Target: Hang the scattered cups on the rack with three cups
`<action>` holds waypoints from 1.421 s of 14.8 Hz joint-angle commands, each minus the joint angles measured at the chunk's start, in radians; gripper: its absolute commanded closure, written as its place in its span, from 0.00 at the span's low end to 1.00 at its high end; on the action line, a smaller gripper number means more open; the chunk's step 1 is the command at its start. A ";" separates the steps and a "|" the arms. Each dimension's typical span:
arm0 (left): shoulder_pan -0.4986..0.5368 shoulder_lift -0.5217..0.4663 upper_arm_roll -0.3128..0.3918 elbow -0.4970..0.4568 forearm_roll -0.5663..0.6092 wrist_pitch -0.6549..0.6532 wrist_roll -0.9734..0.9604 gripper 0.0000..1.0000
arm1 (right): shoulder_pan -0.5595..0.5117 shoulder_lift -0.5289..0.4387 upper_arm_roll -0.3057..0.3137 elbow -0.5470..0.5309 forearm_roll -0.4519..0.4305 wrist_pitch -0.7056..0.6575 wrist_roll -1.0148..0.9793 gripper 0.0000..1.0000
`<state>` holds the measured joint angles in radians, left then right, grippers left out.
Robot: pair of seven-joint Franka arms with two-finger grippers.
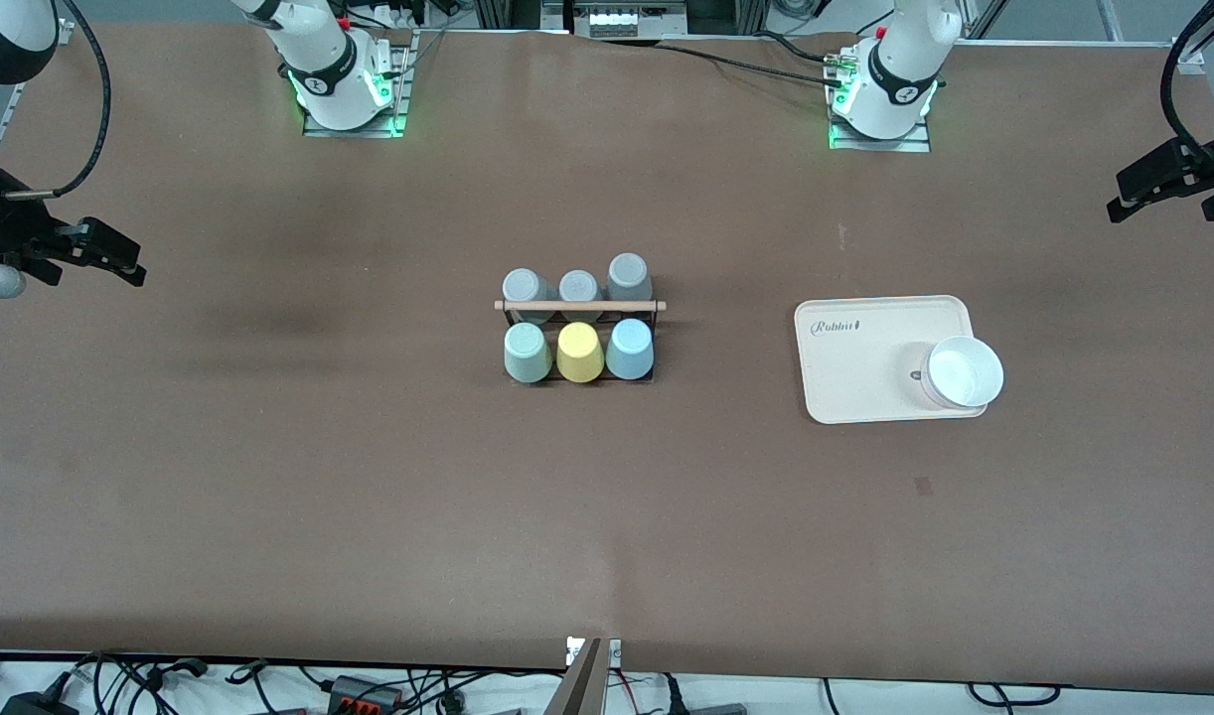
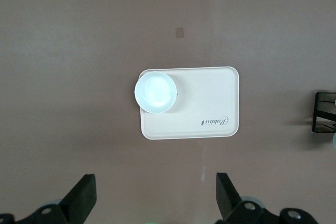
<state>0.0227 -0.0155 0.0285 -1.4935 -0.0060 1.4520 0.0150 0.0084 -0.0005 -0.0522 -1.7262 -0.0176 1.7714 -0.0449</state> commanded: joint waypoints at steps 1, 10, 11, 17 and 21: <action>0.000 0.006 -0.001 0.021 -0.008 -0.016 -0.007 0.00 | 0.001 -0.021 0.005 -0.001 -0.001 -0.010 -0.009 0.00; 0.000 0.006 -0.001 0.019 -0.008 -0.015 -0.007 0.00 | -0.051 -0.023 0.066 -0.003 -0.001 -0.015 0.000 0.00; 0.002 0.006 -0.001 0.018 -0.008 -0.015 -0.007 0.00 | -0.053 -0.024 0.064 -0.003 -0.001 -0.021 0.000 0.00; 0.000 0.006 -0.001 0.019 -0.008 -0.015 -0.007 0.00 | -0.051 -0.024 0.064 -0.003 -0.001 -0.044 -0.009 0.00; 0.000 0.008 -0.001 0.018 -0.006 -0.015 -0.007 0.00 | -0.050 -0.024 0.066 -0.003 -0.002 -0.046 -0.012 0.00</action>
